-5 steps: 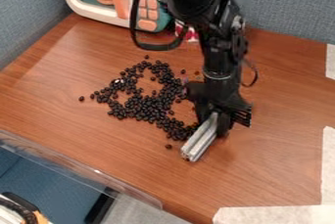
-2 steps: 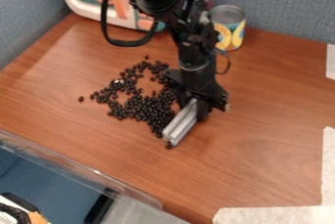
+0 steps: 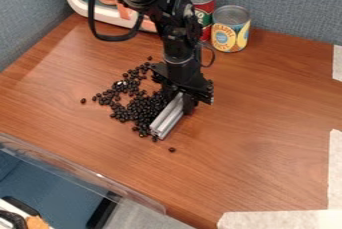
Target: Sweep into pile
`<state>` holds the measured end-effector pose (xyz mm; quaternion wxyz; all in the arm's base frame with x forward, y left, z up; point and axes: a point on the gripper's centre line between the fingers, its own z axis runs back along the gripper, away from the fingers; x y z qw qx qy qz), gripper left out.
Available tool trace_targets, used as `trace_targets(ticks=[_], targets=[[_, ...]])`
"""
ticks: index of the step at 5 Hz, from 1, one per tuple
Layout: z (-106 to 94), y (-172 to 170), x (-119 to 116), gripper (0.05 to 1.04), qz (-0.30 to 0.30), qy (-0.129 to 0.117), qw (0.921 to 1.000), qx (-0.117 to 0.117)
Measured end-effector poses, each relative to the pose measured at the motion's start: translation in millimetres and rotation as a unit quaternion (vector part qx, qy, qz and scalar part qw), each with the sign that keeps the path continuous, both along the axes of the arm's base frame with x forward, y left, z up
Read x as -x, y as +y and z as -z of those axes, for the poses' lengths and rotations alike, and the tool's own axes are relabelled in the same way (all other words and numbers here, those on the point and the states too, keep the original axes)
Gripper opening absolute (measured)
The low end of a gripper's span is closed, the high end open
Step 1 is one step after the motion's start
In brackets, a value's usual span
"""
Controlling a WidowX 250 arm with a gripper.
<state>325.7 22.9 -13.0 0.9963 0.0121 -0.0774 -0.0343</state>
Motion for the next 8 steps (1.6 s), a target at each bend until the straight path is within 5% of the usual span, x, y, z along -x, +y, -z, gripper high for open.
trace_targets(ticks=[4,8], targets=[[-0.9,24.3,2.0,0.394,-0.03,0.006,0.9994,0.016],[-19.8,-51.3,20.0,0.394,0.064,-0.012,0.9976,0.021]])
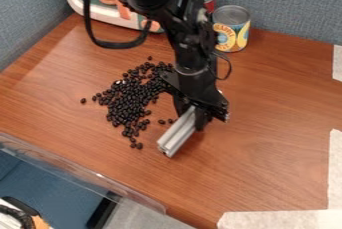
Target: Sweep into pile
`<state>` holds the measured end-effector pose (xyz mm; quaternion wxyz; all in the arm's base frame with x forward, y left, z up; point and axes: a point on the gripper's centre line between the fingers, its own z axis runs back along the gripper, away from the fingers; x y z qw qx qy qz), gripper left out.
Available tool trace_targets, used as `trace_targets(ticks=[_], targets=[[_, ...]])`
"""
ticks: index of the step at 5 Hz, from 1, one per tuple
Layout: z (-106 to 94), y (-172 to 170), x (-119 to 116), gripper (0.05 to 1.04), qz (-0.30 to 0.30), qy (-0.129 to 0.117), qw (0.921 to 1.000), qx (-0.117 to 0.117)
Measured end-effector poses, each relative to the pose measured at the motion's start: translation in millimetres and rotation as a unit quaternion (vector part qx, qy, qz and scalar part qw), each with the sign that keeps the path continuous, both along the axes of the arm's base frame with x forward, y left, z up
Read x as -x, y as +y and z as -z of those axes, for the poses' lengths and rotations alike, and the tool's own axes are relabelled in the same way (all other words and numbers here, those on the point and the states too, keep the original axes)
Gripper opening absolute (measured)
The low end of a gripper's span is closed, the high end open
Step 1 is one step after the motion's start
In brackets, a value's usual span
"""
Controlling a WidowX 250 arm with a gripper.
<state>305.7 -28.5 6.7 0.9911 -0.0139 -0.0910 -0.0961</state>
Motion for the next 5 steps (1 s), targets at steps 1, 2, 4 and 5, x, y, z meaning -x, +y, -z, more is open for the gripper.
trace_targets(ticks=[1,2,4,5], targets=[[4.2,-11.7,7.0,0.394,0.013,0.005,0.9999,-0.001],[10.0,-12.9,14.8,0.394,0.022,0.008,0.9997,-0.004],[17.3,1.7,23.6,0.394,0.057,-0.032,0.9976,-0.024],[17.2,19.9,21.5,0.394,0.083,-0.052,0.9946,-0.035]])
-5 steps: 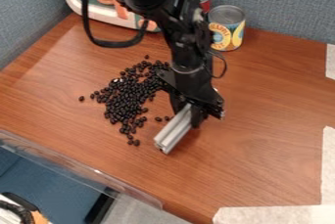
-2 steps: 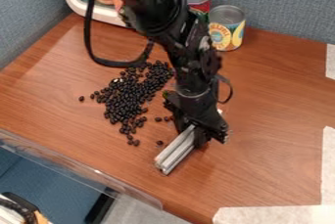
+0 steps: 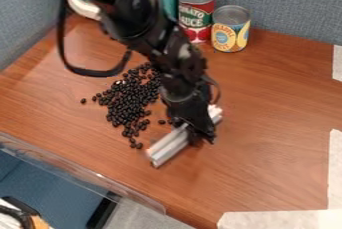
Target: Sweep into pile
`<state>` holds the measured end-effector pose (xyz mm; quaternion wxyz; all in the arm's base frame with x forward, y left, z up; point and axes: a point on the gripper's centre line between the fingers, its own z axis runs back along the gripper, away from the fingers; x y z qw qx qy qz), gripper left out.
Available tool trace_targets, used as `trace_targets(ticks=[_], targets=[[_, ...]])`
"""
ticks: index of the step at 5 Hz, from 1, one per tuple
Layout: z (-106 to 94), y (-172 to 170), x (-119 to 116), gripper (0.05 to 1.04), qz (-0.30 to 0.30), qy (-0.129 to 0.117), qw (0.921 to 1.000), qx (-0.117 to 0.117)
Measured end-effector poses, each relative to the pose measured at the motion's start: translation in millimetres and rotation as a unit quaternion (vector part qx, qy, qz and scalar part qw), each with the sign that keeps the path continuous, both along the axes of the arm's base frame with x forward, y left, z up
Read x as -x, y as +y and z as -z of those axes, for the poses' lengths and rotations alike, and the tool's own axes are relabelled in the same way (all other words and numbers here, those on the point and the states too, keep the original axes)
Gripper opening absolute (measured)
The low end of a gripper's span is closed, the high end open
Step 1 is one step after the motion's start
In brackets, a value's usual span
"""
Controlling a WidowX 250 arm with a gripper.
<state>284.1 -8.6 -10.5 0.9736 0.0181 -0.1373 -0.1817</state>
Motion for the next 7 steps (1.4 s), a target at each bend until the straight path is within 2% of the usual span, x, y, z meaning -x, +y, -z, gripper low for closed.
trace_targets(ticks=[2,4,5,6,7], targets=[[0.3,34.6,-9.1,0.393,0.032,0.016,0.9993,-0.006],[0.6,60.0,-12.2,0.393,0.018,0.046,0.9988,-0.006],[-2.1,63.2,-15.8,0.393,0.014,0.051,0.9986,-0.004],[-3.8,61.4,-14.4,0.394,-0.001,0.066,0.9978,0.002],[-22.6,54.5,-18.7,0.393,-0.016,0.064,0.9978,0.011]])
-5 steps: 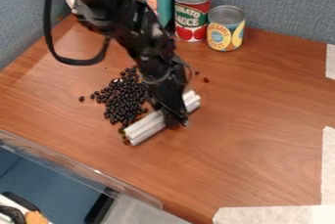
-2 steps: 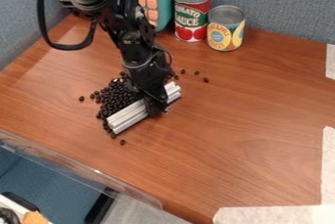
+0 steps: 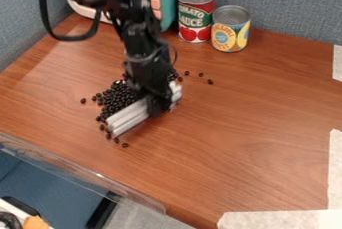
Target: Sweep into pile
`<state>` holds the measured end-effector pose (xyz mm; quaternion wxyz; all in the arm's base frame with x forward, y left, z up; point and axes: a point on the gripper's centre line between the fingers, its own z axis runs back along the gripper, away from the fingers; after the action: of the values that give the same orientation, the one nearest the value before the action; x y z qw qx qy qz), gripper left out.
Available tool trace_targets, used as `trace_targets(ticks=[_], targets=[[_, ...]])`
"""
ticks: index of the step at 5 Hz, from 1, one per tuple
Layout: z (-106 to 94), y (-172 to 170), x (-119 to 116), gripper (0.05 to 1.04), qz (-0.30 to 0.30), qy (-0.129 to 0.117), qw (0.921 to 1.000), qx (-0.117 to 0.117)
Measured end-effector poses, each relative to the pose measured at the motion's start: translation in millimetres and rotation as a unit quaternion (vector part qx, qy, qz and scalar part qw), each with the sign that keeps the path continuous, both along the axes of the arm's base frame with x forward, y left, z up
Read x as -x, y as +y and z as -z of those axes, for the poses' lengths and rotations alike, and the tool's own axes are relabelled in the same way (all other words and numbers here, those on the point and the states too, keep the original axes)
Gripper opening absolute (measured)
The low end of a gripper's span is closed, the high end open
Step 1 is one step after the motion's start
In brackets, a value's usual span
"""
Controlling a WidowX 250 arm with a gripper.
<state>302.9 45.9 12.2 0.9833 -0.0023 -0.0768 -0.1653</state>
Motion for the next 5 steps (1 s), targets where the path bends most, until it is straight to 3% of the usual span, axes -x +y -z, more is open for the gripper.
trace_targets(ticks=[1,2,3,5], targets=[[-25.9,-12.1,-13.7,0.394,-0.016,-0.023,0.9996,-0.008],[-34.9,-30.0,-28.9,0.393,-0.049,-0.041,0.9978,-0.014],[-25.2,-42.4,-45.2,0.394,-0.102,-0.051,0.9934,-0.008],[14.2,-62.3,-82.4,0.394,-0.195,-0.028,0.9803,0.022]])
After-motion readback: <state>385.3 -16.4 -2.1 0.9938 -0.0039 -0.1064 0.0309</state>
